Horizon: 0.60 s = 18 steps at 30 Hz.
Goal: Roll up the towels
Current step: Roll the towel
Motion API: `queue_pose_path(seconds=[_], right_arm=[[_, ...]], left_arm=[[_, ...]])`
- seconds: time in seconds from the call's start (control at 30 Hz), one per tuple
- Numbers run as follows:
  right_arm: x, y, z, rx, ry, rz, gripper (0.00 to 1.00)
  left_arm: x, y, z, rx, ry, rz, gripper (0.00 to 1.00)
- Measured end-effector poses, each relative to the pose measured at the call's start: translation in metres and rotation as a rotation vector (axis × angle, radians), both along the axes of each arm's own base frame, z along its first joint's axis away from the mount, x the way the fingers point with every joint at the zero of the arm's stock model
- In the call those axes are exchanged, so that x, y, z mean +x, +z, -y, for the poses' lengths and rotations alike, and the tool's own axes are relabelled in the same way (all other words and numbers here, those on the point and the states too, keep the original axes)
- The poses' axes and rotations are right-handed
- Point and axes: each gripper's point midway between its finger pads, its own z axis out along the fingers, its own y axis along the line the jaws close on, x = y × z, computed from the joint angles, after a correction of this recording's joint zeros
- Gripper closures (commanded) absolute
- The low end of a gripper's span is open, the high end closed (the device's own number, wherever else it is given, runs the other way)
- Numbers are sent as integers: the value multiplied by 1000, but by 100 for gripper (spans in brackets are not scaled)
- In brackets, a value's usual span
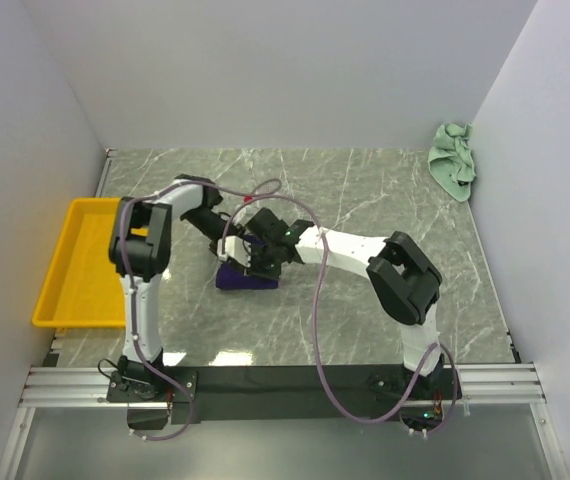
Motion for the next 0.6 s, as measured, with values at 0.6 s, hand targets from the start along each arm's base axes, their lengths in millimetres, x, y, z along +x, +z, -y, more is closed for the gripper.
queue_pose_path(seconds=[0.6], right_arm=[[-21,-2,14,19,-43,-612,100]], left_arm=[[21,111,-87,-52,359,649,45]])
